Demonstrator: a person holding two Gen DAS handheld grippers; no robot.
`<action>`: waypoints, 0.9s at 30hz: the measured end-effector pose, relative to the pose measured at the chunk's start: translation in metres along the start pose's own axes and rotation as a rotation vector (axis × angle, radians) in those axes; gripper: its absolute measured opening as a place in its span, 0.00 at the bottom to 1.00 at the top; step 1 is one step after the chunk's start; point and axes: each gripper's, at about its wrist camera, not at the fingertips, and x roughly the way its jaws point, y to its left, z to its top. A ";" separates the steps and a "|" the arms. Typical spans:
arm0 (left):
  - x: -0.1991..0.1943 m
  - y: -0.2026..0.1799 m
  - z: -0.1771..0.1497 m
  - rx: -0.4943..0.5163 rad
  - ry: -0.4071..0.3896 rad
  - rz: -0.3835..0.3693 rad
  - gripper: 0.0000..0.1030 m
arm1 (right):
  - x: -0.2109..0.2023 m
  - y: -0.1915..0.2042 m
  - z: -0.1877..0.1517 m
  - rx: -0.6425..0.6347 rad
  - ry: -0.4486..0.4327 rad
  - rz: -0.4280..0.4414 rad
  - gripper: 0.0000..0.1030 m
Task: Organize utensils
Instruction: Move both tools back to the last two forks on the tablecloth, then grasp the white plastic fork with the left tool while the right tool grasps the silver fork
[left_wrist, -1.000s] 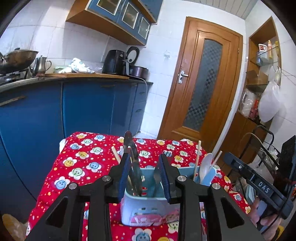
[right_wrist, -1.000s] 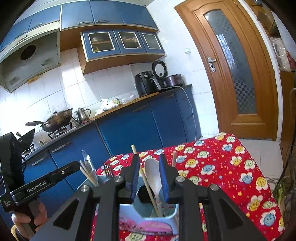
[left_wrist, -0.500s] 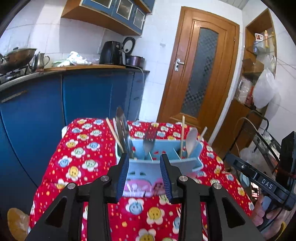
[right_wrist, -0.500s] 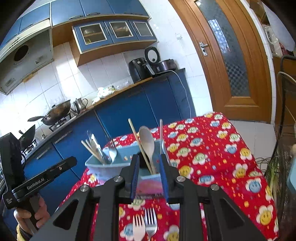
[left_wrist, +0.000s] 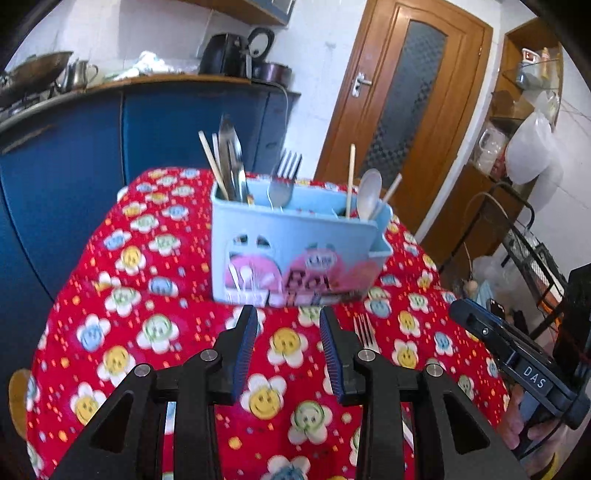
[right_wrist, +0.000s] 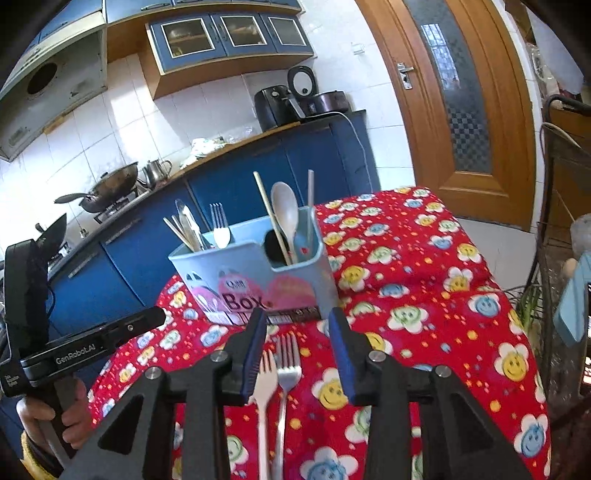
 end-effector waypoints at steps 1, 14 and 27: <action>0.001 -0.001 -0.003 -0.004 0.012 -0.004 0.34 | -0.001 -0.002 -0.002 0.004 0.003 -0.004 0.40; 0.031 -0.018 -0.032 -0.070 0.197 -0.058 0.35 | -0.008 -0.027 -0.024 0.057 0.040 -0.027 0.50; 0.051 -0.048 -0.046 -0.085 0.326 -0.100 0.35 | -0.016 -0.050 -0.035 0.104 0.036 -0.015 0.52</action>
